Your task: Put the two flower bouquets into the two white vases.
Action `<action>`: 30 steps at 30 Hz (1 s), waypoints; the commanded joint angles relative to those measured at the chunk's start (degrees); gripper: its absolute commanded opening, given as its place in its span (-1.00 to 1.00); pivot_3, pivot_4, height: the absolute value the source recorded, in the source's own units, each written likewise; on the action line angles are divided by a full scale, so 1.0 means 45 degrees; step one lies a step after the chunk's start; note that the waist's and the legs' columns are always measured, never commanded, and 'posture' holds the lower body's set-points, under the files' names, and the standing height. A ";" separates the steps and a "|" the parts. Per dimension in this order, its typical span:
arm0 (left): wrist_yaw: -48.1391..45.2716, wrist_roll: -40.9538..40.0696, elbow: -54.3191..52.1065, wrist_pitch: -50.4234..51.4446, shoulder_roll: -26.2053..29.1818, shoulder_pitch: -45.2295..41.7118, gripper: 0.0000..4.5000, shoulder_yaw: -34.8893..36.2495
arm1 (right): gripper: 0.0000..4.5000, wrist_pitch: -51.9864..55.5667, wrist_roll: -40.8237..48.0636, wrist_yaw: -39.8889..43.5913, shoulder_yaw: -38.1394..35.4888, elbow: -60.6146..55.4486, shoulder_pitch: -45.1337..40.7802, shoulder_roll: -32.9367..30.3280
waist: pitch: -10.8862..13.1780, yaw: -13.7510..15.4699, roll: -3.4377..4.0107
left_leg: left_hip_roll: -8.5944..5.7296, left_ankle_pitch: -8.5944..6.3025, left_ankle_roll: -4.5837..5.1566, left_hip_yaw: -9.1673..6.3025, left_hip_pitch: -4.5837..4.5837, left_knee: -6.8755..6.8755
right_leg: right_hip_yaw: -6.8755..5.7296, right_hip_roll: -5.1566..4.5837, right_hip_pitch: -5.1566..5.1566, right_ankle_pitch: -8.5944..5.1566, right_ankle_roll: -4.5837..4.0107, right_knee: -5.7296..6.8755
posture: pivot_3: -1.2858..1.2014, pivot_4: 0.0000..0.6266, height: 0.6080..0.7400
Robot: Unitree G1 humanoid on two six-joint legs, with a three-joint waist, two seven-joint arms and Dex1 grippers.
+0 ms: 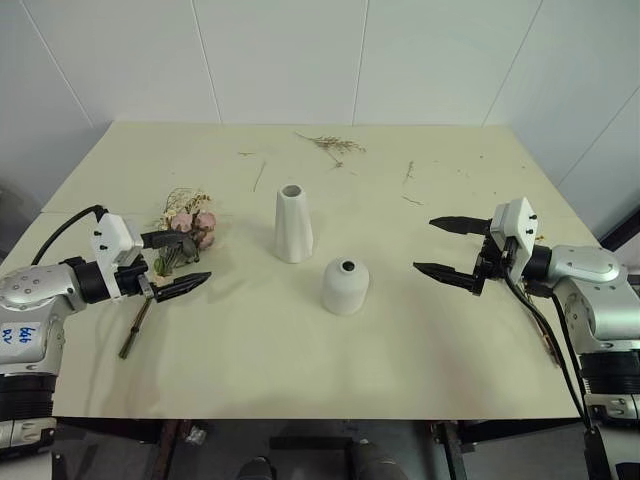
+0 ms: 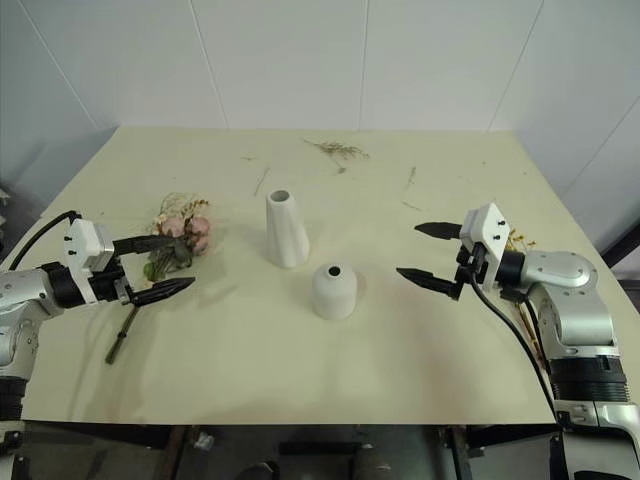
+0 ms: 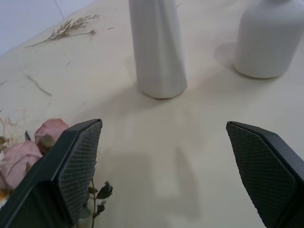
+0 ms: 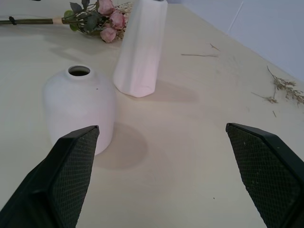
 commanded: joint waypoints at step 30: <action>0.0892 0.2630 -0.0142 0.9407 0.4186 -0.3084 0.99 -0.4203 | 1.00 0.0498 0.1074 0.2979 0.0933 -0.0594 -0.1690 0.0251 | 0.0008 0.0010 0.0011 | -0.0001 0.0000 0.0000 -0.0001 -0.0010 -0.0077 | -0.0012 0.0001 -0.0029 -0.0031 -0.0013 -0.0012 | 0.03 -0.52 1.00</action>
